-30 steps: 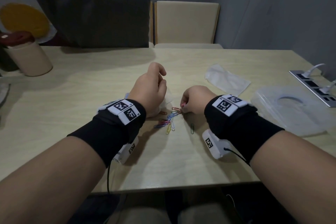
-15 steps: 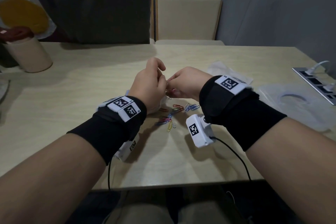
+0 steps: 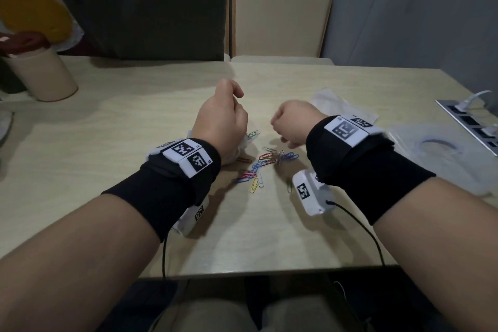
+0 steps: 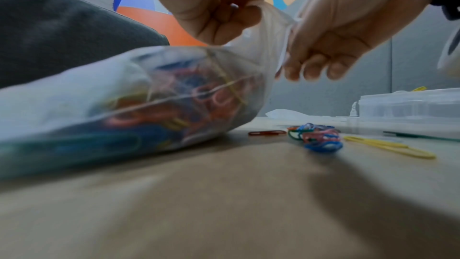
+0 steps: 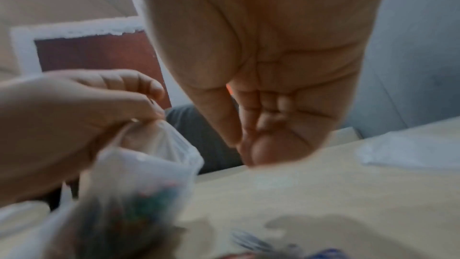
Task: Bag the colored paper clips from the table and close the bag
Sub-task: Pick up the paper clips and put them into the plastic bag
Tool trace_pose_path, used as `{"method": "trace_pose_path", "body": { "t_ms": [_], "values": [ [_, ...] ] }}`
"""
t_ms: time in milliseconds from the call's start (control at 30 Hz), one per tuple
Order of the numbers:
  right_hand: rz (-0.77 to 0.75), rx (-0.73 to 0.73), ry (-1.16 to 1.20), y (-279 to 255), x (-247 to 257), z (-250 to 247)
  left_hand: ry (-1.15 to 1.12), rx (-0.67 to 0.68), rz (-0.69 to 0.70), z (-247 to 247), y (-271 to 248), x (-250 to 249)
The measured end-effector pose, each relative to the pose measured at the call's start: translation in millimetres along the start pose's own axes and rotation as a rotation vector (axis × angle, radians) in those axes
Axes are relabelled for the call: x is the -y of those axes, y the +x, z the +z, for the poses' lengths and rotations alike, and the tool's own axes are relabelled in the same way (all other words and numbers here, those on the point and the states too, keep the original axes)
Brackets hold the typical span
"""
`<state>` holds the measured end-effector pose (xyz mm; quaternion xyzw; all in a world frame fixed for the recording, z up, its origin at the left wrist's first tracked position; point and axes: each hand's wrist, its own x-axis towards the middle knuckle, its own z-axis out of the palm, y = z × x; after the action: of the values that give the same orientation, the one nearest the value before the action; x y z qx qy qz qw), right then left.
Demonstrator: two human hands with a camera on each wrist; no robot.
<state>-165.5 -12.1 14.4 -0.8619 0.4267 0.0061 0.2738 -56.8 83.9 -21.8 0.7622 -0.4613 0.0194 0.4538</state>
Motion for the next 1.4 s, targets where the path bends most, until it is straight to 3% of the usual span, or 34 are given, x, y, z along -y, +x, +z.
{"method": "trace_pose_path", "body": {
  "t_ms": [100,167,333,433,700,900,1100,1400],
  "values": [
    [0.073,0.196,-0.528,-5,-12,9,0.002,-0.048,-0.044,-3,1,-2],
    [0.045,0.218,-0.636,-2,-19,17,0.0,-0.062,-0.062,-3,2,-2],
    [-0.108,0.187,-0.42,-2,-6,34,0.012,-0.086,-0.085,-3,2,-1],
    [-0.198,0.237,-0.501,-11,-1,41,0.006,-0.097,-0.092,-3,2,-2],
    [-0.343,0.156,-0.585,-12,-5,44,0.002,-0.077,-0.079,-3,2,-3],
    [-0.267,0.091,-0.527,-8,-6,37,-0.008,-0.069,-0.072,-3,2,-1],
    [-0.097,0.089,-0.324,0,-12,35,-0.003,-0.053,-0.067,-3,1,-3],
    [-0.026,0.02,-0.008,4,-22,21,0.001,-0.054,-0.049,-3,0,-4]
  ]
}}
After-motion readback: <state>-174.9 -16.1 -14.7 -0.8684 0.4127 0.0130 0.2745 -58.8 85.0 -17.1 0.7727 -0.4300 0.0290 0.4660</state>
